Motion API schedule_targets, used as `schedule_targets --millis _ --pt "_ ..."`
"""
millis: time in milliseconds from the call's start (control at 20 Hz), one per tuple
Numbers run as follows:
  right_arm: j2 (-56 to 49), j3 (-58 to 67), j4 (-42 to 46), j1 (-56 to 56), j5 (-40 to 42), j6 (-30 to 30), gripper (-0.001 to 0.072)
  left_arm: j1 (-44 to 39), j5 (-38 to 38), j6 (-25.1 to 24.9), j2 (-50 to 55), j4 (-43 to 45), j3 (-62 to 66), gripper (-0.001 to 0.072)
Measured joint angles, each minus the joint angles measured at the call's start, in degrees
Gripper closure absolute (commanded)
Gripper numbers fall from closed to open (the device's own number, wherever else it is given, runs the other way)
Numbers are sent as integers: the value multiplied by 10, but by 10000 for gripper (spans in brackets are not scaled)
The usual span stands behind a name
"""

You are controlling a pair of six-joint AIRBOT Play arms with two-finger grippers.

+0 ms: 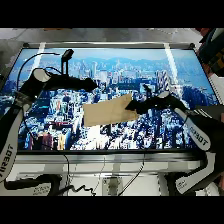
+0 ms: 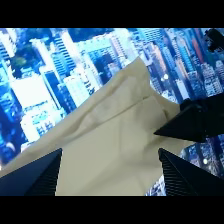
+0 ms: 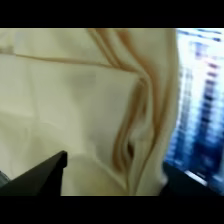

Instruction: Fold the clothes and pants, and hang the long-sleeved shirts on hangers.

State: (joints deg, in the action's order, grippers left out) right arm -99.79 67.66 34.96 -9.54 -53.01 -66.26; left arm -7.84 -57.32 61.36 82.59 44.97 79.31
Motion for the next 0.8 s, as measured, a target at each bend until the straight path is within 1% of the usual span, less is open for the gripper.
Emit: schedule_targets --millis 50,200,300,400,550,700,800 --pt "-1 5 -3 -17 16 1 705 11 -13 0 -1 0 0 2" --pt "2 31 9 -50 38 3 701 38 -51 0 -10 16 0 4" --pt "17 54 43 -50 48 -4 701 53 -73 0 -29 50 0 5" --pt "49 77 104 -37 47 -43 701 66 -85 0 -60 102 0 7" --pt "121 99 212 9 34 -122 701 83 -94 0 -122 181 0 8" --pt "219 108 309 81 -17 -195 701 94 -98 0 -180 255 0 8" --pt "288 111 373 137 -68 -244 701 97 -98 0 -205 293 0 8"
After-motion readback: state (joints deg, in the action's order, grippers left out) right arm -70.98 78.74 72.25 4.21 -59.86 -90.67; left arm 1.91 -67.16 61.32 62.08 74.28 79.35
